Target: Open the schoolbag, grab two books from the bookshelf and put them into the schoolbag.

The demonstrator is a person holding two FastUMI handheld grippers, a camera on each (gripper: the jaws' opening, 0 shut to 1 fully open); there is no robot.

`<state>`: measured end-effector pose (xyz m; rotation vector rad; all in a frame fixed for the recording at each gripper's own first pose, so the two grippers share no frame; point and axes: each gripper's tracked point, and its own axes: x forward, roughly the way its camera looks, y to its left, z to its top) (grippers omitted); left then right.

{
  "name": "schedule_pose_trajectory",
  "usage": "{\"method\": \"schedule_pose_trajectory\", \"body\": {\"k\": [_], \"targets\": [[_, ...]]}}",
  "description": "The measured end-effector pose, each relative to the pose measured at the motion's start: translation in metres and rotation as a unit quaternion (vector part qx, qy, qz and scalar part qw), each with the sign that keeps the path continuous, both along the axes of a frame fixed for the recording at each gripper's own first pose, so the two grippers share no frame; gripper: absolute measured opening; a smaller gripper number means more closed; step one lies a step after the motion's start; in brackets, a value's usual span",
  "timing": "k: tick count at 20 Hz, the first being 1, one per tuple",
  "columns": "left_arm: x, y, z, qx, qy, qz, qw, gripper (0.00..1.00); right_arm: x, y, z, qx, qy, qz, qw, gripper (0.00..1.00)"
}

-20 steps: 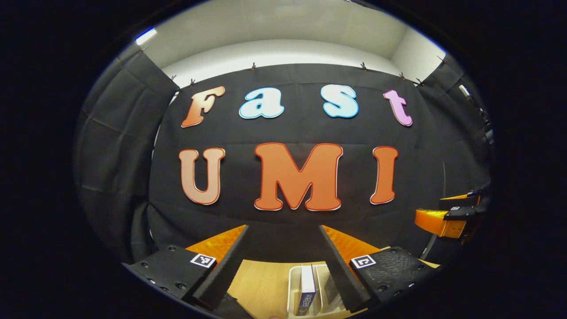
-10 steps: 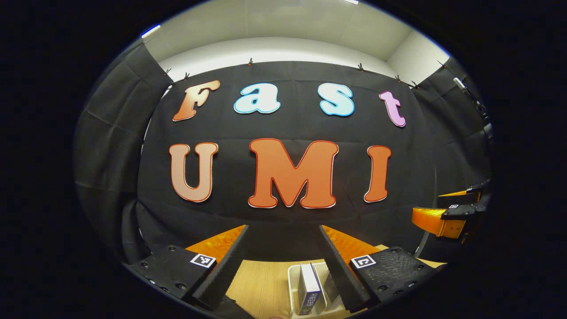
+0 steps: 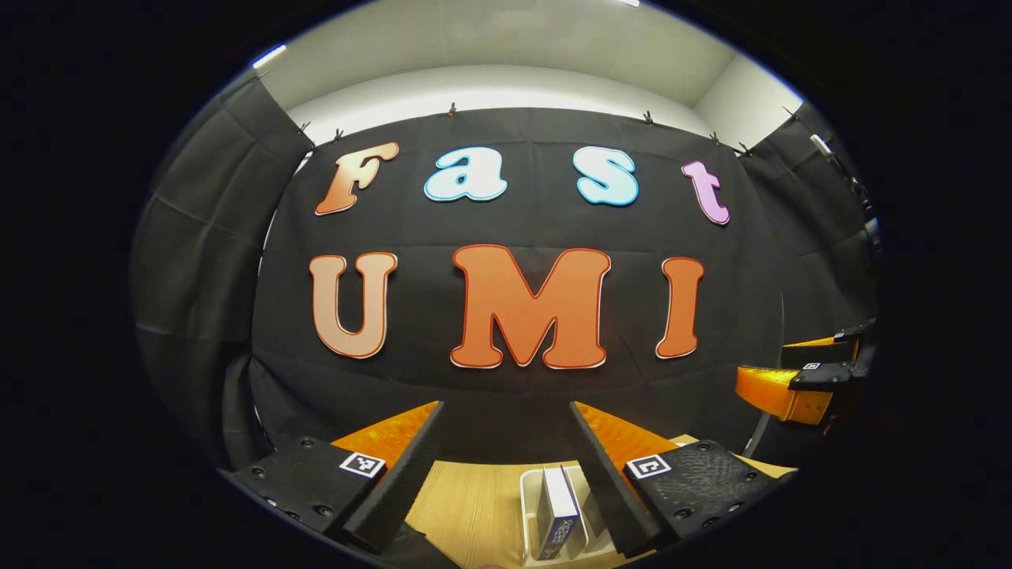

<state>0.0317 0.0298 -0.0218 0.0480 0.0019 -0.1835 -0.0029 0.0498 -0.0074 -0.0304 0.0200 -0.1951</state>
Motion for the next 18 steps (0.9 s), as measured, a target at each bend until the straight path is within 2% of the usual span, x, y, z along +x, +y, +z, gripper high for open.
{"method": "schedule_pose_trajectory", "body": {"k": [12,18], "targets": [[-0.006,0.030,-0.014,0.049,0.016,0.036,0.998,0.94,0.009,-0.005,-0.006,-0.008,0.008,0.004,1.000,0.97],[-0.012,0.054,-0.068,0.108,0.071,0.055,0.990,0.96,0.021,-0.017,-0.015,-0.013,0.019,0.003,1.000,0.97]]}}
